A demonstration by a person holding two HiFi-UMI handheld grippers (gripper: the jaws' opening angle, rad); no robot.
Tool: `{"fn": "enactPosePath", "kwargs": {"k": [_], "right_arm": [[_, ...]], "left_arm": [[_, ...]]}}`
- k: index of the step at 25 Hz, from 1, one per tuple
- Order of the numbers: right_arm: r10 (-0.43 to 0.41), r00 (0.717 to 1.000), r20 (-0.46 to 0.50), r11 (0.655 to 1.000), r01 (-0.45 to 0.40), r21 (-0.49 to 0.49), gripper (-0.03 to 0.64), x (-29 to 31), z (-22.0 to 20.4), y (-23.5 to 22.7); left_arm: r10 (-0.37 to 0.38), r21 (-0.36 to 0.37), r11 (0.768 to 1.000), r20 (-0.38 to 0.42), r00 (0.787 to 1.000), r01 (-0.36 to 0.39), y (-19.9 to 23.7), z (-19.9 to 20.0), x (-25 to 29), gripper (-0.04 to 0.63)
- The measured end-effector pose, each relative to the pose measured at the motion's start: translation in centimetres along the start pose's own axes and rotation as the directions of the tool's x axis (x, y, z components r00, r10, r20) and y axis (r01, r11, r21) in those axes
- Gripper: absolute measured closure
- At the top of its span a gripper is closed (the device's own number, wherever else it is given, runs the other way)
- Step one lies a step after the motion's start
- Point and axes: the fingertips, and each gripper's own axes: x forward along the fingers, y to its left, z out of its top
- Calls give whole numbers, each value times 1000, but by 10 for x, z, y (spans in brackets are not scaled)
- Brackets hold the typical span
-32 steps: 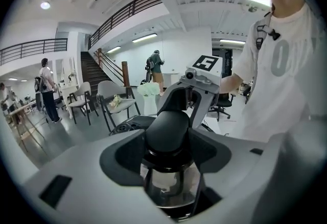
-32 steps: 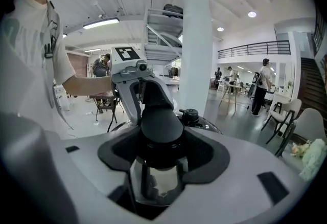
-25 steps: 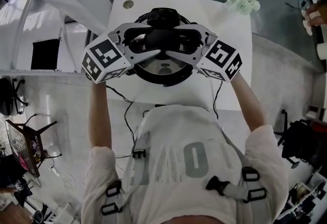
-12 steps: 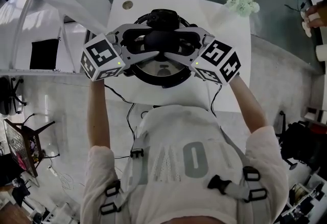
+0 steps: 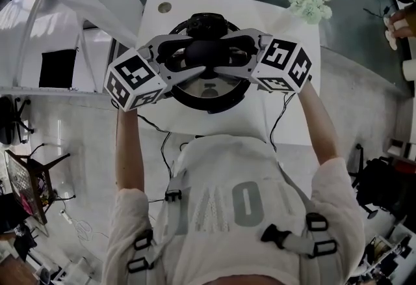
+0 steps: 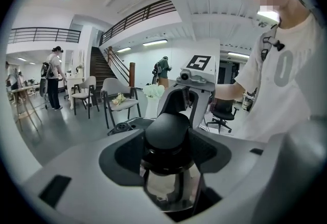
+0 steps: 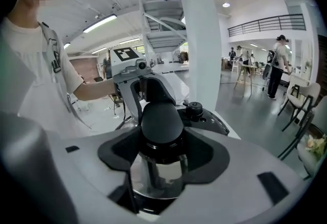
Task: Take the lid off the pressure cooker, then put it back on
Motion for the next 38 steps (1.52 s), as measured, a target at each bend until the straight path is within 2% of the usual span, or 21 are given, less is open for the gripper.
{"fn": "enactPosePath", "kwargs": {"k": [3, 8, 11, 13, 16, 20, 24, 28, 32, 34, 36, 38], "right_arm": [[60, 998, -20, 998, -60, -28, 353, 0, 1, -2], [200, 979, 46, 979, -198, -57, 350, -1, 0, -3], [282, 959, -9, 957, -282, -71, 344, -1, 0, -2], [298, 952, -70, 950, -303, -79, 342, -1, -2, -2], [252, 961, -118, 957, -266, -121, 337, -3, -3, -9], [159, 981, -114, 970, -176, -166, 327, -5, -2, -13], [126, 986, -107, 973, -144, -181, 330, -4, 1, -12], [113, 991, -76, 976, -125, -177, 350, -6, 0, -10], [43, 997, -66, 978, -56, -201, 360, -11, 4, -8], [6, 1000, -16, 977, -9, -211, 362, -22, 14, -9], [-41, 995, 88, 979, 58, -195, 364, -41, 34, -11], [-132, 971, 197, 973, 165, -161, 380, -60, 53, -18]], "left_arm": [[43, -16, 999, 28, 999, -43, 1, 1, -1, 328], [81, -97, 992, 60, 995, -75, -1, 2, -3, 337], [131, -81, 989, 45, 990, -127, -2, 3, -3, 339], [156, -74, 985, 34, 987, -153, -3, 2, -2, 339], [168, -71, 983, 14, 986, -166, -6, -2, -4, 346], [193, -72, 979, 9, 981, -192, -9, -4, -8, 353], [202, -62, 977, -7, 979, -202, -7, -4, -10, 353], [197, -68, 978, 12, 980, -196, -7, -4, -9, 353], [219, -71, 974, 41, 975, -216, -4, -5, -14, 335], [258, -77, 964, 52, 965, -254, -1, -3, -22, 305], [303, -81, 952, 85, 949, -296, 0, 6, -34, 301], [373, -101, 927, 163, 913, -360, 7, 26, -54, 302]]}}
